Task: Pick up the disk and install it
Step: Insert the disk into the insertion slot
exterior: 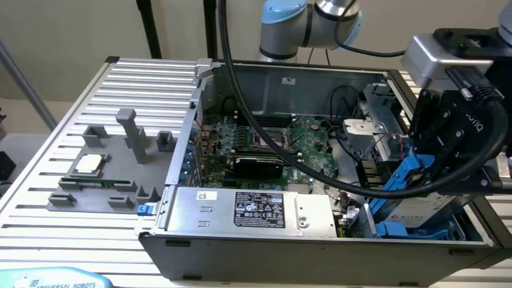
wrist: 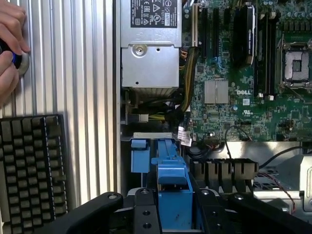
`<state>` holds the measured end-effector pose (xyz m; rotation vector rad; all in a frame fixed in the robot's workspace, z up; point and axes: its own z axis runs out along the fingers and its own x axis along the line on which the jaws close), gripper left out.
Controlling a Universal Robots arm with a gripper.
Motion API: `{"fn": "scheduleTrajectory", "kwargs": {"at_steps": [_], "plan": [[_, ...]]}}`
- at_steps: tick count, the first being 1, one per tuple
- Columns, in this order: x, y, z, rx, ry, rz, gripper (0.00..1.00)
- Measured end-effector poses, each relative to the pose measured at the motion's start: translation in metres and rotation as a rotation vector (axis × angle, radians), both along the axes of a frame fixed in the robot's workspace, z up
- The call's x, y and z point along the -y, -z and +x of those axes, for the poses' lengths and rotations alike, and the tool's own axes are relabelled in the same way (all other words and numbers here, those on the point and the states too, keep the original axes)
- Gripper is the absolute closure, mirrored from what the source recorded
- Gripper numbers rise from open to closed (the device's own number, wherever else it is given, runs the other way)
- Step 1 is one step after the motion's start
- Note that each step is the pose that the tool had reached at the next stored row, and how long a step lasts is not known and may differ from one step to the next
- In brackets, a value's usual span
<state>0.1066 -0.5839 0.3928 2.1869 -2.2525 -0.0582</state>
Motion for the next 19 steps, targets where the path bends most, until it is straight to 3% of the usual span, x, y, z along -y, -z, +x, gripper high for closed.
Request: {"fn": "scheduleTrajectory", "kwargs": {"at_steps": [19], "plan": [[0.0000,0.0345,-0.004,0.0001,-0.011,0.0010,0.67]]}}
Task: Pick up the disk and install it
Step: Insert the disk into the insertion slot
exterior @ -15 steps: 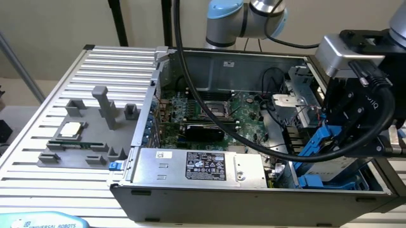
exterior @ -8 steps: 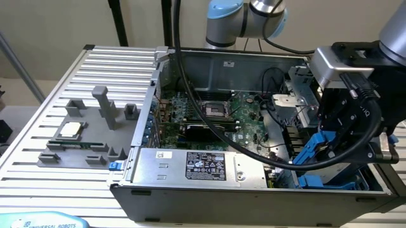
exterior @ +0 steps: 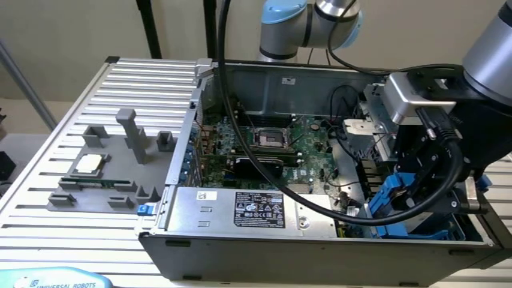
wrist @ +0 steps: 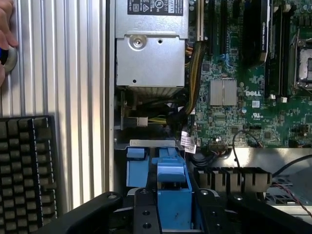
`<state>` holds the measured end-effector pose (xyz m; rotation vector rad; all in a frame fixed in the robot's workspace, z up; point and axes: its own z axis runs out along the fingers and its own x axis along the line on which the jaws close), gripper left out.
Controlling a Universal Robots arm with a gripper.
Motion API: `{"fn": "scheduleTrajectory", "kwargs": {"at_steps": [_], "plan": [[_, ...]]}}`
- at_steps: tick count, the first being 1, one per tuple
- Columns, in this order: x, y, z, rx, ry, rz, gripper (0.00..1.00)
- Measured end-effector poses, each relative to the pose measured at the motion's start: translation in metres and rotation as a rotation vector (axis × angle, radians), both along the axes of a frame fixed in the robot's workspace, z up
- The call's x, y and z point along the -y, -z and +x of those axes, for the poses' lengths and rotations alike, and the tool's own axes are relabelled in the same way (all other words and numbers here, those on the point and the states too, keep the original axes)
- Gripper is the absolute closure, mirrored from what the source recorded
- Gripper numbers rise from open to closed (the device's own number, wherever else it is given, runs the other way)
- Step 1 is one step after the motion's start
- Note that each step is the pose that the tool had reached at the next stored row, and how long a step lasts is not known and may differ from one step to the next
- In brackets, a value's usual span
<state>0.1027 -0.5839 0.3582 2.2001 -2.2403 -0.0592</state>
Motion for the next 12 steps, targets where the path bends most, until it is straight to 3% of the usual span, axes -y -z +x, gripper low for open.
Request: {"fn": "scheduleTrajectory", "kwargs": {"at_steps": [8,12], "plan": [[0.0001,0.0141,-0.001,-0.0002,-0.003,0.0008,0.67],[0.0001,0.0187,0.000,-0.0001,-0.004,0.0040,0.67]]}}
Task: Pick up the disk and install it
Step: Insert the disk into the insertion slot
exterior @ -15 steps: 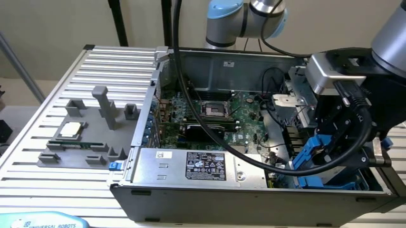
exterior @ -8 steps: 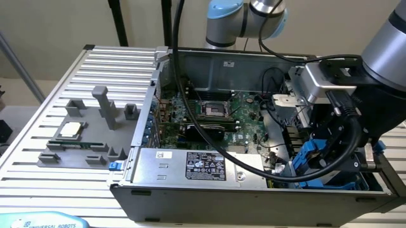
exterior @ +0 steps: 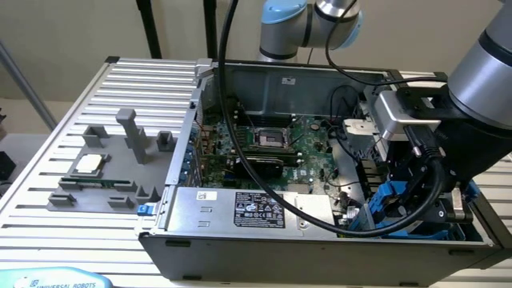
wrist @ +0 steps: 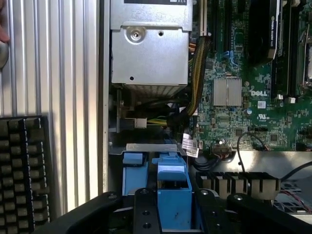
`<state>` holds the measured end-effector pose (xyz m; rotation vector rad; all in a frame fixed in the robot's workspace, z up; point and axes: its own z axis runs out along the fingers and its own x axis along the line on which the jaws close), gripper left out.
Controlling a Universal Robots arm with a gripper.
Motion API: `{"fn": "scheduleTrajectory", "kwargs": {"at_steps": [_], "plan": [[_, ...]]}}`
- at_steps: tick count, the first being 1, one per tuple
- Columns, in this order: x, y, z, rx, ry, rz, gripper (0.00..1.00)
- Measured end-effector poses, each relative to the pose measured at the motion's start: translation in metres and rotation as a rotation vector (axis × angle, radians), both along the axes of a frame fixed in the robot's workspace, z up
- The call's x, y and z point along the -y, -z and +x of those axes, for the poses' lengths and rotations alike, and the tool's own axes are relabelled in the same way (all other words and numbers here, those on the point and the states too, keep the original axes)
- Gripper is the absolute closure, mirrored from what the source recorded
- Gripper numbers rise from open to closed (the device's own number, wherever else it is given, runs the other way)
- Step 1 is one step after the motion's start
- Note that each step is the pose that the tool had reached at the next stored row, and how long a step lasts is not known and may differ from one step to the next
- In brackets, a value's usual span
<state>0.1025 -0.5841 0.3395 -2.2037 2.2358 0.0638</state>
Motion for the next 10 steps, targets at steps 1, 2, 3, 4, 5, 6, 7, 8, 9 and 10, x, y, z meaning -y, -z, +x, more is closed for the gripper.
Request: {"fn": "scheduleTrajectory", "kwargs": {"at_steps": [1,2,3,4,5,6,7,8,9,10], "plan": [[0.0000,0.0009,0.0001,0.0000,0.000,0.0009,0.67],[0.0000,0.0015,0.0004,-0.0001,0.000,0.0021,0.67],[0.0000,0.0019,0.0005,-0.0001,0.000,0.0032,0.67],[0.0000,0.0021,0.0007,-0.0001,0.000,0.0041,0.67],[0.0000,0.0023,0.0008,-0.0002,0.000,0.0049,0.67],[0.0000,0.0024,0.0010,-0.0002,0.000,0.0055,0.67],[0.0000,0.0027,0.0013,0.0001,0.000,0.0064,0.67],[0.0000,0.0028,0.0015,0.0000,0.000,0.0069,0.66],[0.0000,0.0027,0.0018,0.0000,0.000,0.0071,0.66],[0.0000,0.0027,0.0022,0.0000,0.000,0.0075,0.59]]}}
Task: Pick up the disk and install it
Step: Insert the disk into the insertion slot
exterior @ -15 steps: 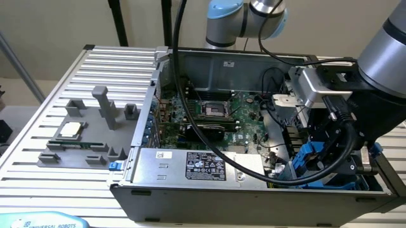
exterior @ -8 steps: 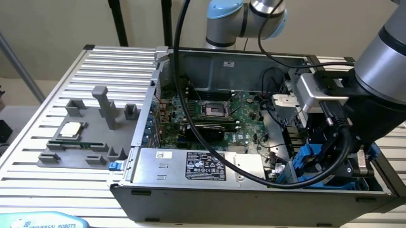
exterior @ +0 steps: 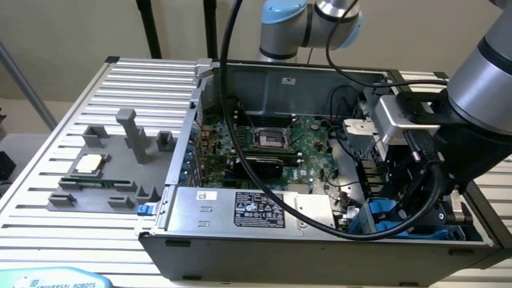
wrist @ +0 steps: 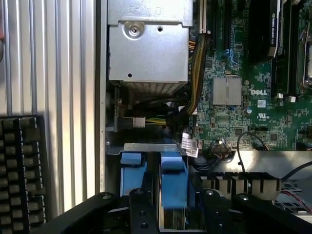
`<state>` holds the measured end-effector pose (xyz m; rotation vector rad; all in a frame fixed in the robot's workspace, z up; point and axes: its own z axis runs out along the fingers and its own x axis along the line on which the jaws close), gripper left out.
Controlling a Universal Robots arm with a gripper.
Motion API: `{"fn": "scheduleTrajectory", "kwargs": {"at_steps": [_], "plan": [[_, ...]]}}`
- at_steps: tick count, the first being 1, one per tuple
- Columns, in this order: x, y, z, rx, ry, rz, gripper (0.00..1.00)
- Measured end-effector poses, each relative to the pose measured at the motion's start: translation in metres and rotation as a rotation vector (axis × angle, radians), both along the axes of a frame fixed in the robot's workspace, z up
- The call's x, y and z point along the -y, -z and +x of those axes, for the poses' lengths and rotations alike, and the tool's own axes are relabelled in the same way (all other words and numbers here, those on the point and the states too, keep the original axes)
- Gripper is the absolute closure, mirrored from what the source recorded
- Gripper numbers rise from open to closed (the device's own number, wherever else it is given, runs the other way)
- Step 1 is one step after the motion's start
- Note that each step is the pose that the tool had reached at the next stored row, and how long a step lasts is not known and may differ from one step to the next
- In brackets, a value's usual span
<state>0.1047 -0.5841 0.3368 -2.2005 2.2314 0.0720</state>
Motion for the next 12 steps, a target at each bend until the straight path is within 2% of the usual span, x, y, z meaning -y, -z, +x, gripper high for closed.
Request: {"fn": "scheduleTrajectory", "kwargs": {"at_steps": [3,8,12], "plan": [[0.0000,0.0001,0.003,-0.0001,0.000,0.0013,0.59],[0.0000,-0.0005,0.017,0.0000,-0.001,0.0038,0.59],[0.0000,-0.0010,0.018,0.0000,-0.002,0.0040,0.59]]}}
